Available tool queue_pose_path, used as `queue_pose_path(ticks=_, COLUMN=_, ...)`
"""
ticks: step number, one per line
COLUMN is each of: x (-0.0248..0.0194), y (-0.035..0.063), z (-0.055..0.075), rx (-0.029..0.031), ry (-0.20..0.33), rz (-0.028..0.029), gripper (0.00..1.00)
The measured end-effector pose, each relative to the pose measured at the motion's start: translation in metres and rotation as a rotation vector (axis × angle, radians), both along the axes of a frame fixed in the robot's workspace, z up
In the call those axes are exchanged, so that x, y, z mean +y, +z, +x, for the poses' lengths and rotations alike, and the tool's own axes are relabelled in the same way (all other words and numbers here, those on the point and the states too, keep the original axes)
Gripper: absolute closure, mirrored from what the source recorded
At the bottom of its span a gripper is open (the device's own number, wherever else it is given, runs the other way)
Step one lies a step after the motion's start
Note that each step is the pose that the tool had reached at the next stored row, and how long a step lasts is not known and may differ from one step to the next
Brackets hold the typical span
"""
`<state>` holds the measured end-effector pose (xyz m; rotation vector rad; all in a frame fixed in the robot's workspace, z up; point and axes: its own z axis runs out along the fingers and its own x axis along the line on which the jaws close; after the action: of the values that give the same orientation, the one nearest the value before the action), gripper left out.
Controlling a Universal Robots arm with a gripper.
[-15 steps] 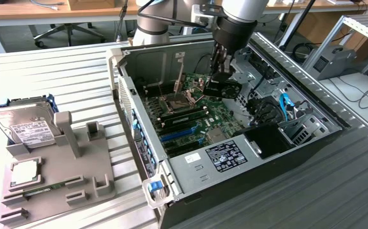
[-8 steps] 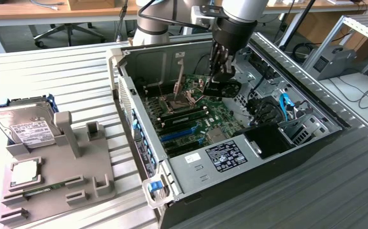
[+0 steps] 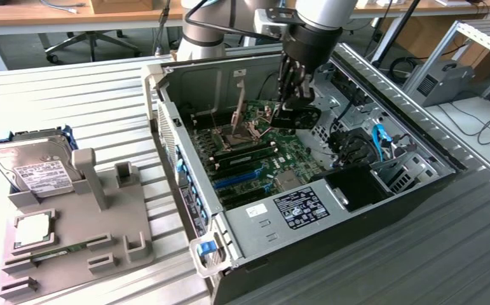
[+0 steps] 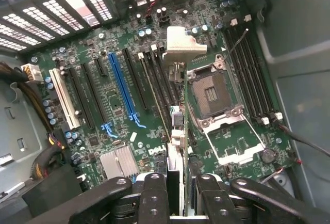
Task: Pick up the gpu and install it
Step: 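Insert the gpu into the slot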
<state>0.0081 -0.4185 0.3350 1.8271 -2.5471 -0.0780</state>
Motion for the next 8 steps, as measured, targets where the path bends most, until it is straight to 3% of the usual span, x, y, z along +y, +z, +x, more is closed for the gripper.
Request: queue_pose_path(ticks=8, x=0.0, y=-0.0001, z=0.0, rx=0.0, ry=0.062, rz=0.0, gripper=0.74)
